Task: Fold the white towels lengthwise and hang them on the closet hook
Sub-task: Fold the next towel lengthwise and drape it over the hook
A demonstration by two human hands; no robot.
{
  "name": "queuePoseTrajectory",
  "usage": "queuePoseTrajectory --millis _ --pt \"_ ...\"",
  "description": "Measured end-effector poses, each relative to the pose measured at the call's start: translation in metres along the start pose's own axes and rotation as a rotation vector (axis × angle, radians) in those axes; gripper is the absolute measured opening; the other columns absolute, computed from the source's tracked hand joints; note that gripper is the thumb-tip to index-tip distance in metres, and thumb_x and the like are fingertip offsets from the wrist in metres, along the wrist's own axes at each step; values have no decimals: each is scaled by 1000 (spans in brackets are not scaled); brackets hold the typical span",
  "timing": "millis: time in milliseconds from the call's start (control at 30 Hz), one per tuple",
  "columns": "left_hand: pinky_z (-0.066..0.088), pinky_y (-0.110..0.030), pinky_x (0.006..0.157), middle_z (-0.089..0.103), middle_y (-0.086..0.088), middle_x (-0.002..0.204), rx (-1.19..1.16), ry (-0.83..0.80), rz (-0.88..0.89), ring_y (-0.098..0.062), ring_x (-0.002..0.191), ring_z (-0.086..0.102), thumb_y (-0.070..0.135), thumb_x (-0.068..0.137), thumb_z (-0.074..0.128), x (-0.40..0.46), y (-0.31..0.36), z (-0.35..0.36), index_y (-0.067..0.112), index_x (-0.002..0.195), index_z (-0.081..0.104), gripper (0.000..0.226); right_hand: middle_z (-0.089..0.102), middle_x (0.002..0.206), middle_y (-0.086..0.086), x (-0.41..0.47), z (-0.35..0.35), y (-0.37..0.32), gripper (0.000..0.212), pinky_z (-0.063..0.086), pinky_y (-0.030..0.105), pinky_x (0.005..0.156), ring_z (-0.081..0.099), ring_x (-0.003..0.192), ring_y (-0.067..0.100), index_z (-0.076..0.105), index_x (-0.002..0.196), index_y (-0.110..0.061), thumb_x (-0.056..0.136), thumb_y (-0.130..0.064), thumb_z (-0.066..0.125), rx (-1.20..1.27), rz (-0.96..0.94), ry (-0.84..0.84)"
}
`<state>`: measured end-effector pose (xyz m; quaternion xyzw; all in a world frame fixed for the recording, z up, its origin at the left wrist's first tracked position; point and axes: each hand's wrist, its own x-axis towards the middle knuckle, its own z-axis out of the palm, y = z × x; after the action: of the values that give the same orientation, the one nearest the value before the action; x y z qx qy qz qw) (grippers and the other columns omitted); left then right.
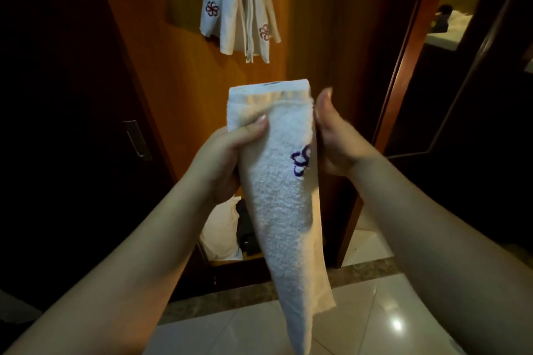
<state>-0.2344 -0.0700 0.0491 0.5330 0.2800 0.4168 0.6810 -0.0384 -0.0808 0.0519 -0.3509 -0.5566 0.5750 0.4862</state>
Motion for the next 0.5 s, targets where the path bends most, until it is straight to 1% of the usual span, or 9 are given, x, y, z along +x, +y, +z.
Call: queuePoseTrajectory --millis 67,133,200,267,333,367,433,467,500 --pt "51 -56 99 73 -16 113 -70 29 -41 -37 109 69 33 74 79 3 7 4 13 108 74 40 63 138 4 -4 -7 31 111 34 58 114 56 131 29 52 144 -32 53 -96 57 135 157 49" --pt "56 -54 90 73 -16 112 -124 41 -63 -36 108 69 34 70 78 5 16 7 9 117 66 54 66 134 2 -9 -8 68 91 38 55 111 61 125 27 60 137 -36 67 -93 49 175 243 93" --pt "59 -50 80 74 -14 112 -124 41 -71 -35 106 70 32 73 75 8 27 5 10 122 63 54 68 131 1 -19 -3 97 76 43 53 105 63 122 27 66 129 -40 75 -89 44 174 313 143" --pt "60 -48 76 74 -13 112 -82 66 -70 -34 106 71 32 79 72 11 37 1 11 124 62 51 65 135 0 -29 0 116 82 41 53 109 60 127 25 60 136 -39 71 -88 48 202 344 186" --pt "60 -49 76 74 -14 113 -60 123 -64 -34 104 71 32 83 70 14 46 -4 11 127 61 50 58 144 1 -39 4 128 98 33 52 117 50 137 22 48 148 -27 70 -86 52 245 314 217" --pt "60 -50 76 74 -14 113 -58 154 -58 -34 103 72 31 84 69 15 50 -6 11 128 60 48 57 145 1 -45 8 131 100 31 49 119 47 139 20 45 149 -24 71 -85 54 251 269 236" --pt "60 -50 73 74 -14 112 -61 204 -44 -34 101 72 30 90 66 17 56 -9 12 128 60 42 60 140 -3 -55 18 135 89 36 47 116 51 135 19 49 142 -30 71 -83 61 193 173 272" --pt "60 -51 72 74 -14 112 -65 222 -37 -34 100 73 29 92 65 18 58 -10 12 128 60 40 63 134 -6 -59 22 136 79 43 42 111 55 130 16 49 136 -37 70 -79 66 125 130 304" --pt "60 -51 70 74 -14 112 -67 237 -31 -34 99 73 29 93 64 19 60 -11 12 128 60 39 65 127 -9 -62 27 134 69 50 32 102 60 123 10 48 129 -43 70 -72 70 66 83 328"
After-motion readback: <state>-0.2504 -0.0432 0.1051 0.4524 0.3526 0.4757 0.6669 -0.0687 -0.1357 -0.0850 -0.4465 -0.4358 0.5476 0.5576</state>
